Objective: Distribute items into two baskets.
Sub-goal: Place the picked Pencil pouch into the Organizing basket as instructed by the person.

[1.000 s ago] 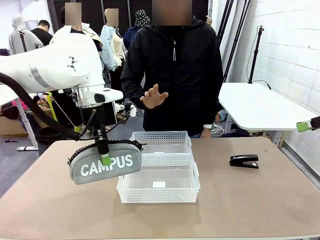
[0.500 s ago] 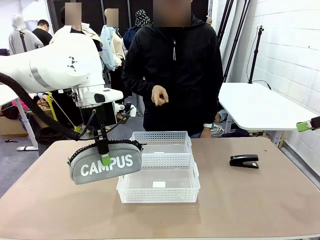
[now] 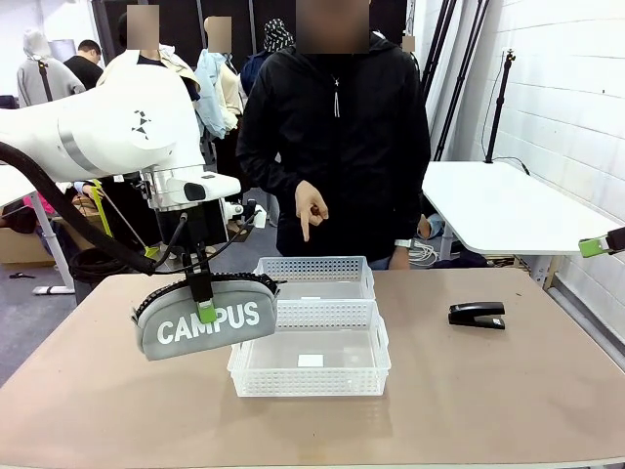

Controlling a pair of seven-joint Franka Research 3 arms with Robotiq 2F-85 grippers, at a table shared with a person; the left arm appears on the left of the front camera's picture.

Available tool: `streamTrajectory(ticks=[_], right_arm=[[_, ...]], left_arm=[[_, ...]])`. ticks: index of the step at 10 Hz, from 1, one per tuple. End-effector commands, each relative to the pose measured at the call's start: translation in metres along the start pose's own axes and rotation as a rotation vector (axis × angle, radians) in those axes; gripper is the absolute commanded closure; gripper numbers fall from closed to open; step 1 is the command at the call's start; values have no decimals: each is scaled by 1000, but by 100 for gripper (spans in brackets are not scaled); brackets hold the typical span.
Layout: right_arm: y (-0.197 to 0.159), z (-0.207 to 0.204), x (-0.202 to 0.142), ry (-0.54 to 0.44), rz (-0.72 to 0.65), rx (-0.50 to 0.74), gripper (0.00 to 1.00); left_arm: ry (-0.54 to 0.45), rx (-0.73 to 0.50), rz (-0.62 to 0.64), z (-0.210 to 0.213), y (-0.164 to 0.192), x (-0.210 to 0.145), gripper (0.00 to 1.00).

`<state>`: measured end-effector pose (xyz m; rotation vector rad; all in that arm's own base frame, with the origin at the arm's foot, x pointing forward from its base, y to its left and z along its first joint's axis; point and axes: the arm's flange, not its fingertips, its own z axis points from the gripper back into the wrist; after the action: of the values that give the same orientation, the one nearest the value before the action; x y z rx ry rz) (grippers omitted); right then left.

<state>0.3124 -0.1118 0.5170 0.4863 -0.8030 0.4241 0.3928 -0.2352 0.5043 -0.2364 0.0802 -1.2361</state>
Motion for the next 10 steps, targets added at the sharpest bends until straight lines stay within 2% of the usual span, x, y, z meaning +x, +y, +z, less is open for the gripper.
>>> streamTrajectory(ticks=[1,10], right_arm=[[0,-1,1,-6,-13,17,0],[0,-1,1,-6,-13,17,0]], left_arm=[[-2,6,0,2,0,1,85],[-2,6,0,2,0,1,85]])
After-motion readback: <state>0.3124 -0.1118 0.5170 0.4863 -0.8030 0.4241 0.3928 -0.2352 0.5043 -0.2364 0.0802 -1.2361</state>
